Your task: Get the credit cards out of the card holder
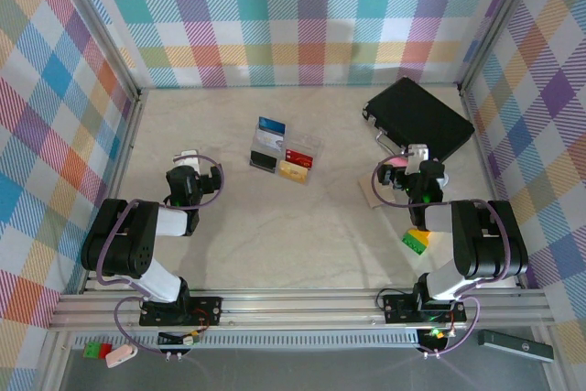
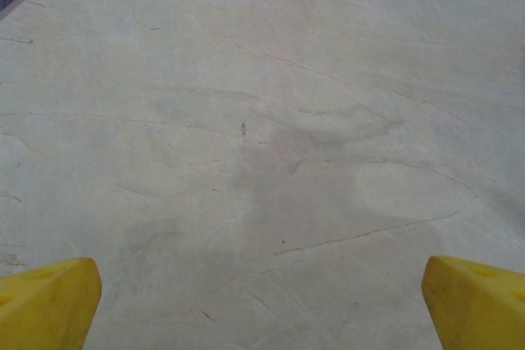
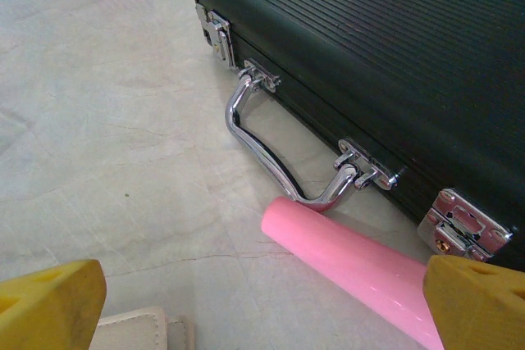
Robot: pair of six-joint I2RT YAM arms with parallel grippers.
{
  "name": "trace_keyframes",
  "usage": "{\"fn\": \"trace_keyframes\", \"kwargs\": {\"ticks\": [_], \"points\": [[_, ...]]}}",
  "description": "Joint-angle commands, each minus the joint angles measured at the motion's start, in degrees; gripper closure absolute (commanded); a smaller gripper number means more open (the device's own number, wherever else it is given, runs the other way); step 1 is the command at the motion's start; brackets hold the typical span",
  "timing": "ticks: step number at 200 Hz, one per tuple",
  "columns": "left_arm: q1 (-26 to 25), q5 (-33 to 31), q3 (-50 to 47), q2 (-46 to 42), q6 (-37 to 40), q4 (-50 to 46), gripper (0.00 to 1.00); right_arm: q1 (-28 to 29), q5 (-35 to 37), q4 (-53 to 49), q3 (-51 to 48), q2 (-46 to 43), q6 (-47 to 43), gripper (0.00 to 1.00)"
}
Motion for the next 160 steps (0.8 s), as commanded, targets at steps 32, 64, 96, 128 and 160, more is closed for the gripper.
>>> {"fn": "trace_keyframes", "kwargs": {"ticks": [32, 64, 96, 128, 160], "points": [[0.0, 0.9, 1.0, 0.4, 0.6, 0.8, 0.0, -0.4, -0.8, 0.3, 1.2, 0.4, 0.5, 0.01], [-0.1, 1.3, 0.9, 0.3, 0.8, 1.0, 0.01, -0.3, -0.6, -0.3, 1.2, -0.3, 0.7, 0.01], [0.0, 1.7, 1.4, -2.3, 0.9, -1.8, 0.02, -0.4, -1.0, -7.0, 3.2, -4.5, 0.3, 0.01], [-0.2, -0.6, 2.9, -9.8, 0.4, -10.4, 0.0, 0.1, 4.0, -18.9, 6.0, -11.9, 3.1, 0.01], [-0.4, 0.1, 11.4, -18.8, -5.9, -31.4, 0.0, 2.7, 6.2, -40.5, 12.7, -20.5, 15.2, 0.01]]}}
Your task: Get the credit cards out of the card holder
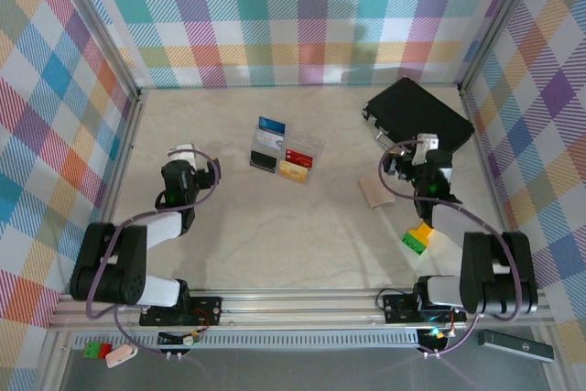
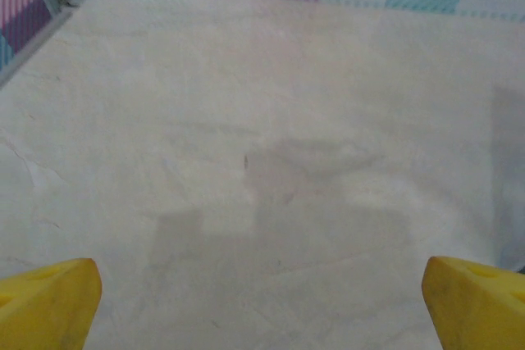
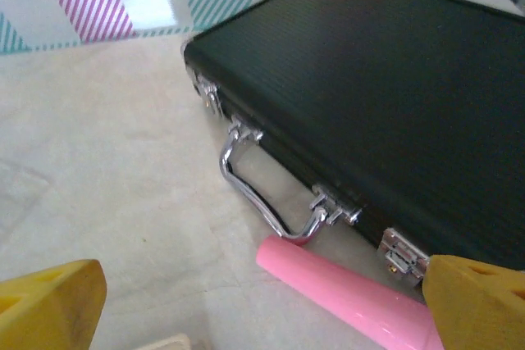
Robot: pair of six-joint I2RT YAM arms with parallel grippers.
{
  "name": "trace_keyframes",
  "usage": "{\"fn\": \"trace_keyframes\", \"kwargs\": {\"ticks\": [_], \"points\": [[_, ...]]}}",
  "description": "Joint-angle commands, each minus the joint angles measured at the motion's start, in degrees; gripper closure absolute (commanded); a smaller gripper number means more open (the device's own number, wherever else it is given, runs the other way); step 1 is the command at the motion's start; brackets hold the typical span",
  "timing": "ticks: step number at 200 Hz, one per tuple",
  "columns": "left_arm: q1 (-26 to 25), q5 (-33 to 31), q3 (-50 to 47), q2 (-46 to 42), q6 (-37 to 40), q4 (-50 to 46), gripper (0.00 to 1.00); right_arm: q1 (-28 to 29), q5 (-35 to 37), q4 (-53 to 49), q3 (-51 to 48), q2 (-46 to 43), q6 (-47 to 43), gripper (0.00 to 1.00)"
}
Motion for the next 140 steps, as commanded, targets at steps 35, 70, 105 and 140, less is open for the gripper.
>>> {"fn": "trace_keyframes", "kwargs": {"ticks": [35, 70, 105, 140], "points": [[-1.2, 5.5, 15.2, -9.6, -15.4, -29.3, 0.0, 2.9, -2.8, -38.7, 12.4, -7.8, 23.6, 0.01], [-1.3, 13.7, 23.9, -7.4, -24.0, -39.8, 0.0, 3.0, -7.6, -47.6, 16.6, -3.6, 27.3, 0.01], [-1.6, 21.6, 28.3, -3.7, -27.7, -43.4, 0.0, 3.0, -8.7, -50.0, 21.0, 5.7, 24.5, 0.0], [-3.0, 26.6, 27.3, -2.3, -28.4, -41.2, 0.0, 3.5, -6.5, -53.6, 27.5, 16.1, 23.8, 0.11]]}}
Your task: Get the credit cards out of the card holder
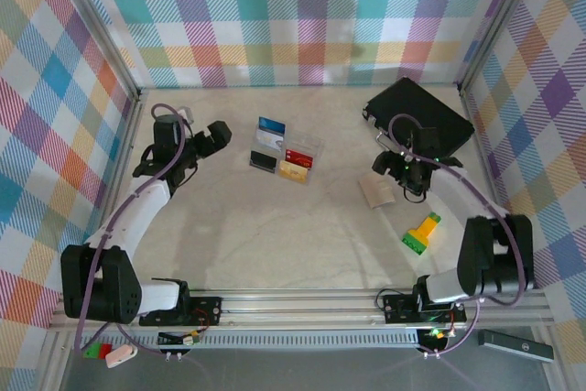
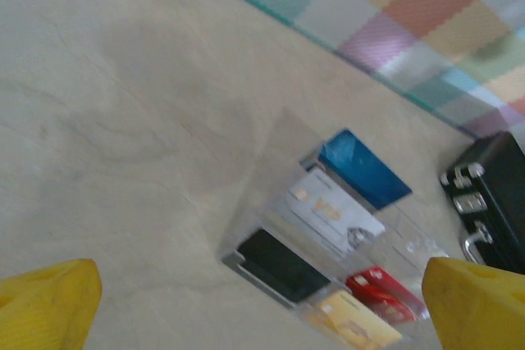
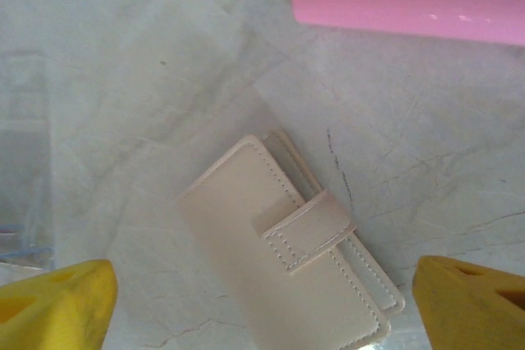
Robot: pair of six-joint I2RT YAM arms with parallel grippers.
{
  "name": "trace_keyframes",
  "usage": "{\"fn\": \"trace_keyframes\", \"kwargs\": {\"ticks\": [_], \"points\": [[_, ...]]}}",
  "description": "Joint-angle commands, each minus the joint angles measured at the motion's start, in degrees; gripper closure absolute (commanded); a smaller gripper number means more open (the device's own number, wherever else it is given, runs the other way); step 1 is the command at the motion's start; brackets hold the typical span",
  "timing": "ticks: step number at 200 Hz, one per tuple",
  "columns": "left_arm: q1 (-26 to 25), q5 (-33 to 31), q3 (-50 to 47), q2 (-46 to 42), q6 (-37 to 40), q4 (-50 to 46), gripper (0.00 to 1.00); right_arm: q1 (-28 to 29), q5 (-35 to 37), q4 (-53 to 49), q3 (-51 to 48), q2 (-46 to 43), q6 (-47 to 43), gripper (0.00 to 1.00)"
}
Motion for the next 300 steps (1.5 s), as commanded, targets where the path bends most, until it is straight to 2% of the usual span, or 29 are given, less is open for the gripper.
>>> {"fn": "trace_keyframes", "kwargs": {"ticks": [1, 52, 93, 138, 163, 183, 215, 229, 256, 300], "points": [[-1.3, 6.0, 0.1, 0.4, -2.7, -1.4, 0.0, 0.5, 0.7, -5.1, 5.0, 5.6, -0.2, 0.11], [-3.7, 6.7, -5.7, -3.0, -4.8, -1.1, 0.0, 4.6, 3.6, -9.0, 9.3, 15.3, -0.3, 0.22], [-6.3, 5.5, -6.9, -3.1, -5.5, -2.2, 0.0, 9.8, 4.0, -9.8, 7.6, 15.6, 2.8, 0.25], [-9.6, 5.8, -4.8, 1.1, -7.7, -2.4, 0.01, 19.2, 2.7, -10.8, 6.1, 14.2, 9.3, 0.31], [-13.9, 6.4, -4.5, 3.8, -11.3, -0.4, 0.02, 23.8, -2.6, -9.6, 5.7, 12.1, 13.1, 0.32], [-18.7, 6.0, -4.4, 6.6, -15.6, 0.3, 0.03, 24.5, -9.3, -6.7, 4.0, 9.0, 15.8, 0.32], [-27.5, 5.4, -4.2, 11.3, -20.5, 1.3, 0.04, 24.4, -4.7, -8.6, 2.3, 5.2, 13.0, 0.31], [-30.6, 5.6, -4.2, 13.1, -22.0, 2.7, 0.07, 24.3, -5.3, -8.4, 1.1, 5.4, 11.4, 0.33], [-34.9, 7.4, -4.5, 17.0, -25.3, 7.9, 0.16, 24.3, -7.3, -6.8, -0.9, 6.1, 10.3, 0.44], [-36.7, 11.2, -4.3, 23.7, -30.5, 16.1, 0.38, 24.3, -8.1, -6.4, -2.1, 8.2, 8.0, 0.65]]}}
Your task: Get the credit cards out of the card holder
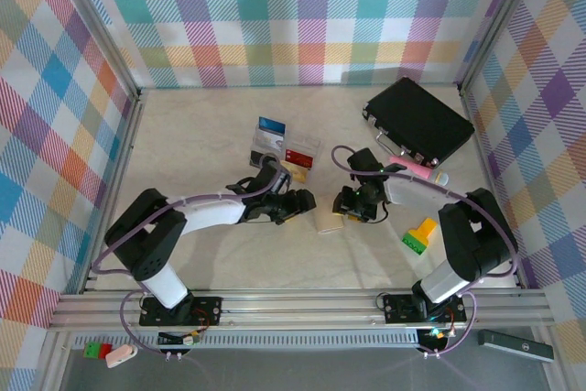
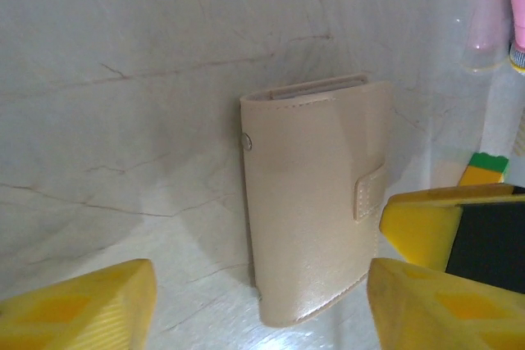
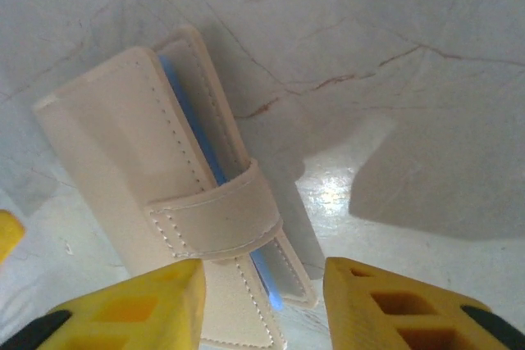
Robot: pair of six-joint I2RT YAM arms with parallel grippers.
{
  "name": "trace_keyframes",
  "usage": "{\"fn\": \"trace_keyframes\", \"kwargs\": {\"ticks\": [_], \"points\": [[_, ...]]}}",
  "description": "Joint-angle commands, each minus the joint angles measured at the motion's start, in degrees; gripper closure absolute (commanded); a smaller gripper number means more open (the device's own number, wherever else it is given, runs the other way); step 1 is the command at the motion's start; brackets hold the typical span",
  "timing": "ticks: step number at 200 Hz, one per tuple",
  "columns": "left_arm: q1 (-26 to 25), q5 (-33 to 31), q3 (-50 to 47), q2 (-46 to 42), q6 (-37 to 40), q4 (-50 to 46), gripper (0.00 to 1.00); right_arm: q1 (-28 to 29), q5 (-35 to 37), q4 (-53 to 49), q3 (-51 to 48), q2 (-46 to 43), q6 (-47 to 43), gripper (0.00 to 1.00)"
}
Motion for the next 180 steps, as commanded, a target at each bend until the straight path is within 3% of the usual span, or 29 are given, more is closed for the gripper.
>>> {"fn": "trace_keyframes", "kwargs": {"ticks": [1, 28, 69, 117, 145, 180], "points": [[-0.5, 3.2, 1.3, 2.9, -4.5, 6.6, 0.38, -0.4, -1.7, 0.3, -0.6, 1.9, -1.8, 0.66], [-0.6, 4.7, 2.2, 5.6, -5.7, 7.9, 0.44, -0.4, -3.5, 1.9, -1.7, 3.2, -1.2, 0.71], [-0.7, 5.5, 3.9, 7.8, -4.8, 6.7, 0.44, -0.4, -11.4, 7.6, -3.0, 4.6, -0.8, 0.72], [-0.6, 5.4, 5.2, 7.1, -1.8, 4.1, 0.51, -0.3, -11.5, 7.6, -2.3, 6.2, -0.8, 0.73], [-0.6, 5.0, 5.6, 6.2, -0.2, 3.4, 0.6, -0.3, -9.8, 7.6, -2.3, 5.8, -0.4, 0.73], [-0.6, 3.3, 6.9, 4.4, 3.0, 1.3, 0.79, -0.5, -5.6, 5.9, -1.3, 1.6, 0.2, 0.72]]}}
